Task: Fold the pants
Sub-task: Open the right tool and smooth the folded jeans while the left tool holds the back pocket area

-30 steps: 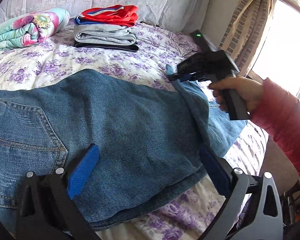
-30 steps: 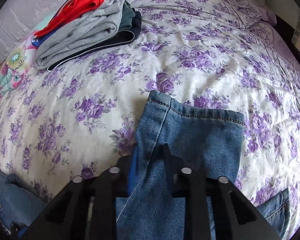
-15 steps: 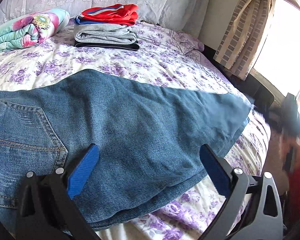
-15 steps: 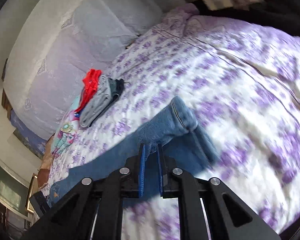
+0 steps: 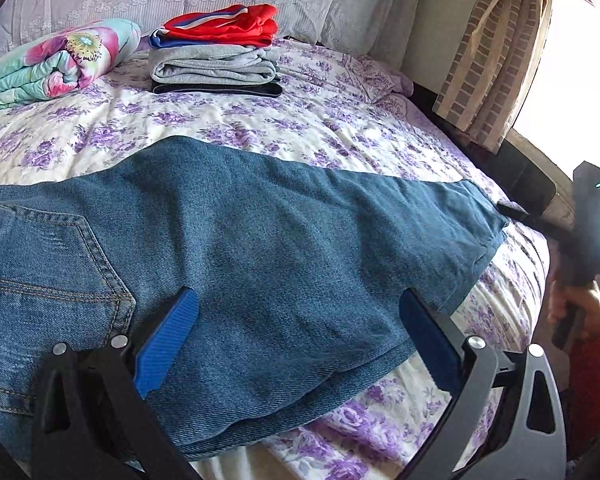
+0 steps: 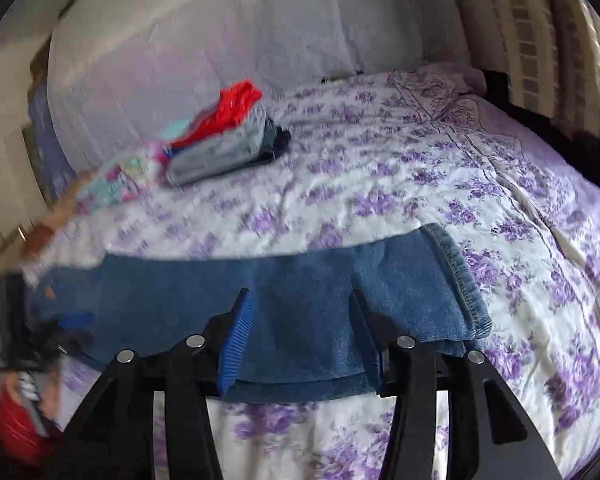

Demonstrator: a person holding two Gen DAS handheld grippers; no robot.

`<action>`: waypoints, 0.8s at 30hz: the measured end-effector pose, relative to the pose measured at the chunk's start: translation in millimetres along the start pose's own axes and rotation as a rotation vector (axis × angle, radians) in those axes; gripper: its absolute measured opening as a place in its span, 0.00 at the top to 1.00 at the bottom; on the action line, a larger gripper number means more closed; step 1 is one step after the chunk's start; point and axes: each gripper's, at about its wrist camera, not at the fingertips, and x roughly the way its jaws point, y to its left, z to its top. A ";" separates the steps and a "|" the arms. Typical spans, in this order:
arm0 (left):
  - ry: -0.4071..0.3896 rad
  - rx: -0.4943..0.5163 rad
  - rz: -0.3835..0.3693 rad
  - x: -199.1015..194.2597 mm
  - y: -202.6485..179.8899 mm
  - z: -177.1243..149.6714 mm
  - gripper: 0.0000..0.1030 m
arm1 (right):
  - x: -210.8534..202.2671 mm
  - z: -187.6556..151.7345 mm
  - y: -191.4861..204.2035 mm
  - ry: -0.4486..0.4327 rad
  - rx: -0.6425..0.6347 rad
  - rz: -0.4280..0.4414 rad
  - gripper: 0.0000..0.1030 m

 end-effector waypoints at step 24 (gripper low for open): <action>-0.116 -0.176 0.141 -74.5 45.6 3.2 0.05 | 23.3 83.2 125.3 0.081 -0.120 0.593 0.41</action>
